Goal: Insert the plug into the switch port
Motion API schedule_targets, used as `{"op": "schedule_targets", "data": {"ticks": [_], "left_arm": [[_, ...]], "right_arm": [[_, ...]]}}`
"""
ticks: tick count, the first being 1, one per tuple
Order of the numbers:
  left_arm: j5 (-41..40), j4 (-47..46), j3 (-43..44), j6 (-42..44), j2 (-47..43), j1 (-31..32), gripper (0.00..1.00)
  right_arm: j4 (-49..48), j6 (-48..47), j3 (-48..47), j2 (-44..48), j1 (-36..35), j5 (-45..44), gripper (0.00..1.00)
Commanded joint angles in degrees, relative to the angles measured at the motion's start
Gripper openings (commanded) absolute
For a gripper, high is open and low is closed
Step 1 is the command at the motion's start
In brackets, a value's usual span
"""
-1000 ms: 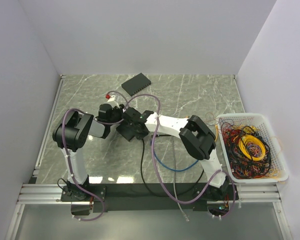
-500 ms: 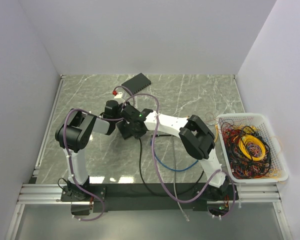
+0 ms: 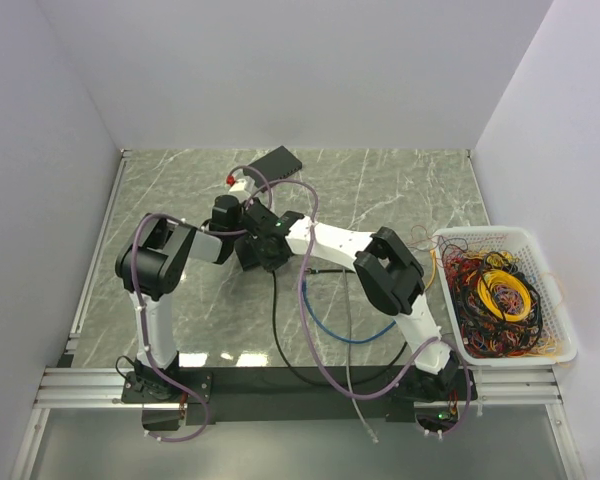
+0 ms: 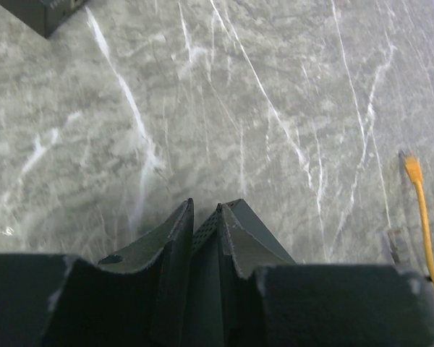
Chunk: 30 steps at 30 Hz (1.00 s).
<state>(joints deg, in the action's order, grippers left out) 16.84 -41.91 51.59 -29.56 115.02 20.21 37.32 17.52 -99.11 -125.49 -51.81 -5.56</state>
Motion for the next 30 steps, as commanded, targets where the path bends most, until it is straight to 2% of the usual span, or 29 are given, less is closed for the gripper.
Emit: {"op": "schedule_targets", "data": {"ticks": [1,7,14,22,27,30], "left_arm": [[7.4,16.9,-2.8,0.0,4.5,3.7,0.25],[7.5,16.9,-3.1,-0.8,4.6,3.3,0.24],[7.6,16.9,-3.8,-2.7,5.0,2.7,0.24],[7.5,18.3,-5.4,-6.9,5.0,2.6,0.22],[14.2,11.0,-11.2,-13.0,4.0,1.4,0.23],[15.2,9.5,-12.1,-14.6,4.8,1.5,0.23]], "right_arm": [[-18.8,0.6,-5.5,-3.2,3.5,-4.3,0.0],[-18.6,4.4,-8.1,-6.4,5.8,-4.4,0.0],[-13.9,10.1,-15.1,-10.9,7.8,-9.9,0.0],[-13.2,17.1,-13.5,-11.4,10.0,-10.3,0.0],[-12.4,18.9,-13.7,-12.0,12.1,-9.8,0.0],[-12.9,19.0,-13.5,-12.8,12.6,-8.2,0.0]]}}
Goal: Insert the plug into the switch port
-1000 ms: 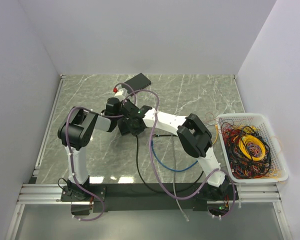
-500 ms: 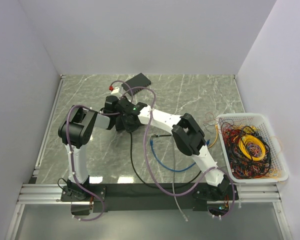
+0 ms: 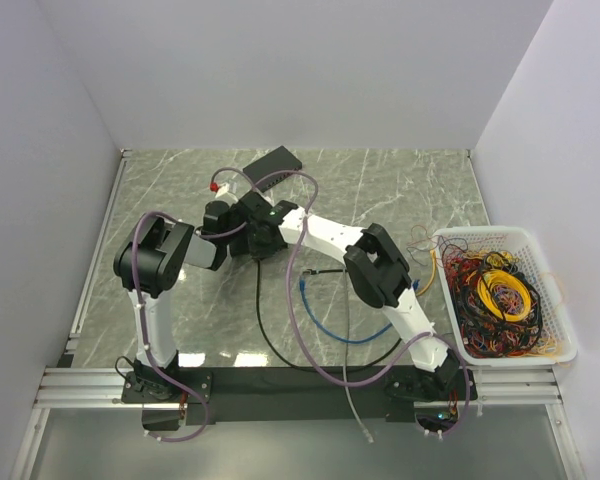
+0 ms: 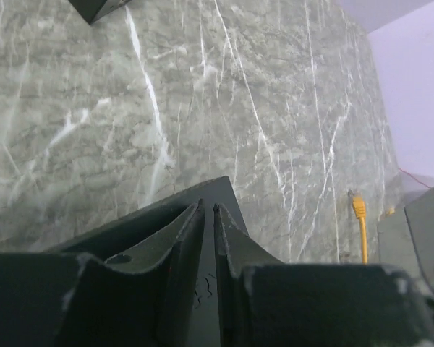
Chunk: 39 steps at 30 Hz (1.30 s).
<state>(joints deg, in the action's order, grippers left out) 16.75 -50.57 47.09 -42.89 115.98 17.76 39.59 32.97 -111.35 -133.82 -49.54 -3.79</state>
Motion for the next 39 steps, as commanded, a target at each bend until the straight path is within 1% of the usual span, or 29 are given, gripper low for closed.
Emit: {"op": "schedule_targets", "data": {"ticks": [1,3,4,5,6,9,10,11,12,13,16,21,23,24,28,33,38,39], "left_arm": [[14.6,18.7,-7.4,-0.9,3.5,4.0,0.23],[14.1,19.2,-7.4,-0.5,2.6,3.7,0.23],[13.6,19.1,-7.4,-0.5,1.4,3.7,0.24],[13.2,19.2,-7.3,-0.6,1.0,3.7,0.25],[13.0,20.1,-6.9,-0.6,0.7,3.7,0.28],[11.7,21.4,-5.3,-0.7,-0.2,3.6,0.34],[11.4,22.6,-4.7,-0.7,-0.8,3.5,0.36],[10.6,23.2,-3.7,-0.5,-1.0,3.5,0.38],[10.2,23.7,-3.2,-0.4,-1.4,3.5,0.4],[9.8,24.6,-2.4,-0.4,-2.0,3.5,0.41],[8.2,27.0,-0.4,0.3,-2.8,3.3,0.43],[6.3,30.6,2.7,1.3,-3.9,1.8,0.49],[5.6,31.9,4.2,1.8,-5.3,1.2,0.51],[5.1,33.3,4.8,2.1,-5.9,0.5,0.53],[1.4,37.2,6.6,4.3,-9.5,-2.2,0.57],[0.7,37.1,5.8,5.0,-10.9,-7.1,0.59],[-0.1,34.3,4.8,4.9,-9.5,-10.5,0.57],[1.3,32.9,4.3,4.5,-9.3,-11.0,0.57]], "right_arm": [[-16.3,3.1,-0.7,-4.3,10.3,-9.5,0.0],[-17.6,2.5,1.7,-3.0,10.1,-9.6,0.06],[-19.4,1.8,3.8,-2.5,10.0,-9.0,0.13],[-19.9,1.7,4.5,-2.2,10.0,-8.8,0.18],[-20.1,1.0,5.1,-1.4,10.1,-8.6,0.2],[-20.6,0.1,8.2,1.4,9.8,-8.8,0.34],[-21.8,-0.6,9.6,2.3,9.6,-8.8,0.4],[-22.5,-0.8,12.7,3.6,9.4,-9.1,0.52],[-24.2,-1.4,14.5,5.7,9.2,-9.0,0.56],[-24.9,-1.7,16.1,7.0,8.8,-9.0,0.64],[-26.8,-2.2,22.5,10.9,8.2,-8.5,0.7],[-27.3,-2.3,27.9,16.5,7.1,-8.4,0.71],[-27.9,-2.2,30.9,18.5,6.8,-8.2,0.72],[-28.3,-2.2,32.0,20.8,6.4,-8.2,0.72],[-28.9,-2.6,38.4,26.8,5.6,-8.5,0.72],[-29.6,-2.6,44.6,33.7,5.2,-7.6,0.72],[-32.0,-3.0,47.8,35.6,4.2,-3.2,0.73],[-32.2,-3.1,47.7,35.3,3.7,-2.9,0.73]]}}
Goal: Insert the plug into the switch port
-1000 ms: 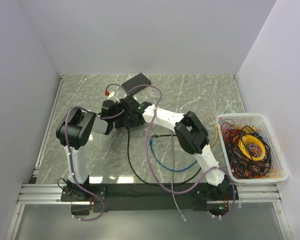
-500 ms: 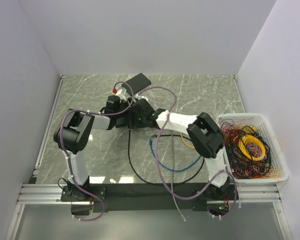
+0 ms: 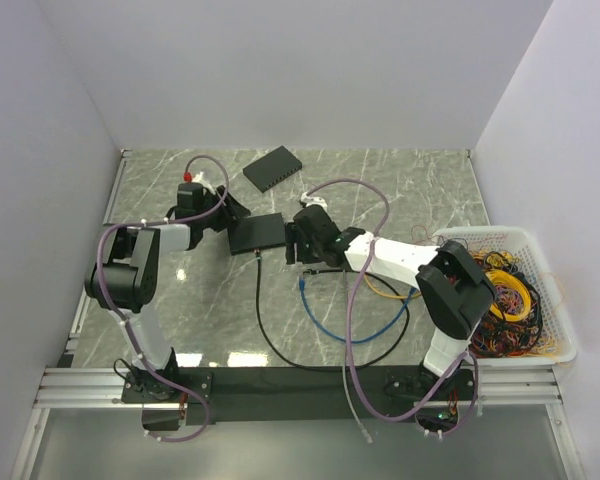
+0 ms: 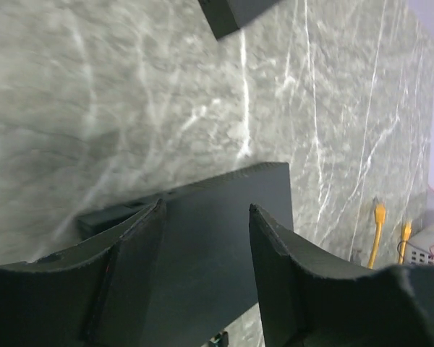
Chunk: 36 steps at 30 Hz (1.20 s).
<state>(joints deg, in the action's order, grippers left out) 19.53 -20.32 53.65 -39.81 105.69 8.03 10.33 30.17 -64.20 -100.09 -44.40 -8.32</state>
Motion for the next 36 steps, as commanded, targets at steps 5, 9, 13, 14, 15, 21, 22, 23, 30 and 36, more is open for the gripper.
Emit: {"op": "schedule_targets", "data": {"ticks": [5,9,13,14,15,21,22,23,30,36], "left_arm": [[-4.8,4.2,1.7,-1.1,2.8,-2.6,0.58],[-3.5,7.6,5.7,-1.4,6.6,-3.2,0.57],[-2.0,6.9,5.5,-2.5,6.7,-3.6,0.56],[-1.7,6.6,5.0,-2.8,6.3,-3.6,0.56],[-1.3,6.2,4.3,-3.0,5.6,-3.6,0.56],[0.2,3.7,-3.3,-4.6,1.2,-3.5,0.55],[0.3,3.4,-5.0,-4.7,0.7,-3.4,0.55],[0.4,3.1,-5.7,-4.8,0.2,-3.1,0.55],[0.1,2.4,-10.0,-5.0,-2.3,-2.1,0.55],[-0.8,2.5,-11.1,-5.2,-2.6,-1.4,0.55]], "right_arm": [[-2.1,0.7,-2.7,-1.7,-2.8,3.4,0.72],[-1.7,0.4,-5.1,-4.6,-2.8,3.1,0.72],[-0.8,0.1,-9.9,-7.7,-2.3,3.4,0.72],[-0.5,0.1,-10.9,-9.3,-2.0,3.6,0.72],[-0.4,0.3,-11.9,-10.2,-1.6,4.3,0.72],[-3.0,3.9,-15.9,-15.0,6.0,12.5,0.71],[-3.2,4.2,-16.8,-15.6,6.6,13.8,0.72],[-3.0,4.4,-17.4,-16.6,7.4,14.3,0.71],[-2.7,3.8,-20.3,-18.0,7.9,14.6,0.71],[-1.3,4.7,-15.3,-12.2,8.5,10.5,0.71]]}}
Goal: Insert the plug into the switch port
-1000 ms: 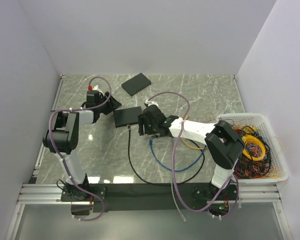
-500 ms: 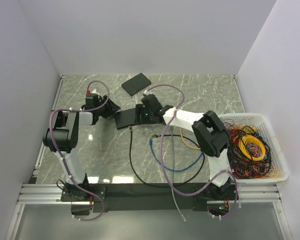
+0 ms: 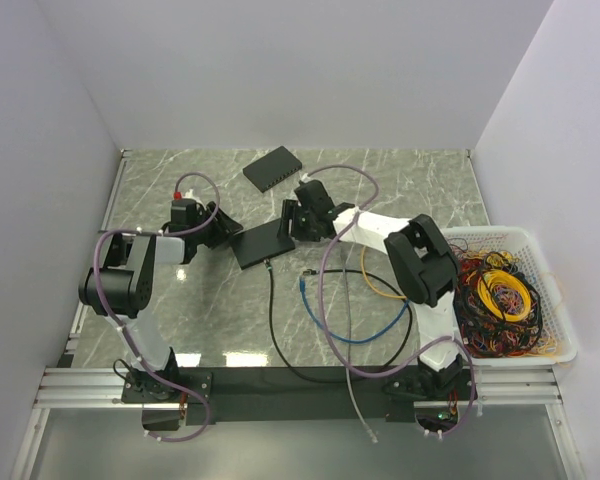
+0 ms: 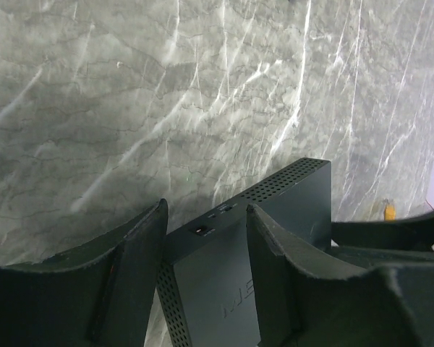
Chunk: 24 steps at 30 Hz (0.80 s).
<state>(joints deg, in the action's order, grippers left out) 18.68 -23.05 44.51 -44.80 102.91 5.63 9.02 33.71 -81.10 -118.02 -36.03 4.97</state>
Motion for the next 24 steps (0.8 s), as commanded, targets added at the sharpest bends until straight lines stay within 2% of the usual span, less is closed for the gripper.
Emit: {"op": "schedule_targets", "data": {"ticks": [1,5,10,15,24], "left_arm": [[0.1,4.9,-2.0,0.0,0.4,1.0,0.55],[0.2,4.2,-2.1,-0.2,0.8,1.1,0.55],[0.1,4.2,-2.1,0.1,1.1,1.1,0.54],[0.2,4.7,-2.6,0.4,0.4,1.1,0.54],[2.4,3.4,-5.0,-0.6,-0.9,1.5,0.54]], "right_arm": [[0.2,1.4,4.1,6.7,0.2,-2.9,0.71],[0.2,4.4,9.1,10.6,0.0,-2.2,0.71],[-4.7,6.4,12.6,11.0,-0.7,4.4,0.71],[-7.3,8.4,9.8,7.5,-1.1,8.8,0.71],[-6.9,9.1,4.0,1.4,-0.8,9.2,0.71]]}}
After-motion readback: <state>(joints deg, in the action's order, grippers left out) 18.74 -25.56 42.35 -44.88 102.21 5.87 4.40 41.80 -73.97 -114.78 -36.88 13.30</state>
